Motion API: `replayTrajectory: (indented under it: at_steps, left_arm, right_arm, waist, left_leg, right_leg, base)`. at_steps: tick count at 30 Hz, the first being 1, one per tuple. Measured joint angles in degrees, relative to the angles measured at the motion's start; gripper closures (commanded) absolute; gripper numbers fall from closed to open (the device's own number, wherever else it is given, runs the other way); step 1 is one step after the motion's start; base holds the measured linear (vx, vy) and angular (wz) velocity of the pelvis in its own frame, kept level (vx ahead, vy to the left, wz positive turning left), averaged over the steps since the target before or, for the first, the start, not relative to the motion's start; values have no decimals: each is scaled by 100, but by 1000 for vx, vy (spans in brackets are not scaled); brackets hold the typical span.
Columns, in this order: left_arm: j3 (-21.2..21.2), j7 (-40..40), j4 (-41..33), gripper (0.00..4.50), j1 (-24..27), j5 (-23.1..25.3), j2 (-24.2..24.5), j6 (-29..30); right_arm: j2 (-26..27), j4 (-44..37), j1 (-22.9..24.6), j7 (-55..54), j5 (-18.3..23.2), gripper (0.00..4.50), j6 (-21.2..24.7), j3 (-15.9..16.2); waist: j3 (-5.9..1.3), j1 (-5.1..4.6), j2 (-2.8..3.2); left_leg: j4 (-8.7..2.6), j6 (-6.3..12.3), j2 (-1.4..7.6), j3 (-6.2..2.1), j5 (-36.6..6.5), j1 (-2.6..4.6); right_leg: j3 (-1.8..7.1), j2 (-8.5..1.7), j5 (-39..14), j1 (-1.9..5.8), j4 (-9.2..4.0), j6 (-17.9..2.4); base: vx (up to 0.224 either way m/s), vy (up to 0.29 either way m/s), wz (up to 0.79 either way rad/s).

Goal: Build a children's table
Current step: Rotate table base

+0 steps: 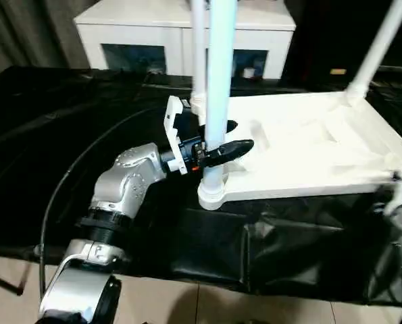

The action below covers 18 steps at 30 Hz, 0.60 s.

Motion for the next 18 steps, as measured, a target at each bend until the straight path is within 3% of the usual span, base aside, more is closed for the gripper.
replayTrajectory:
  at_steps: [3, 9, 14, 18]
  left_arm:
    - [-46, -56, -303, 0, 98, -78, 66, 239]
    - [-44, -121, -846, 0, 276, -304, 186, 640]
    - [-169, -169, -1870, 0, 746, -714, 387, 1287]
    - [-298, -184, -2368, 0, 969, -854, 423, 1521]
  right_arm:
    - [-115, 449, -249, 36, -102, 67, -134, 79]
    - [-156, 859, -397, 151, -81, 67, -487, 60]
    - [-172, 1282, -540, 625, -83, 67, -1020, 160]
    - [-101, 1367, -627, 897, -99, 67, -1177, 293]
  waist:
    - [18, -13, -30]
    - [21, -28, -34]
    - [21, -99, -34]
    - [25, -120, -39]
  left_leg:
    - [1, 0, 2, 0, 0, -1]
    - [5, 7, 2, 3, -2, -4]
    - [5, 10, 8, 3, -6, -6]
    - [5, 9, 8, 1, -5, 2]
  right_leg:
    - [-2, 0, 0, -1, 1, 0]
    - [3, 0, 0, -3, -2, -1]
    - [0, 5, 0, -14, 2, -2]
    - [-1, 7, 2, -14, 9, -5]
  base:
    - [0, 0, 0]
    - [0, 0, 0]
    - [0, 0, 0]
    - [0, 0, 0]
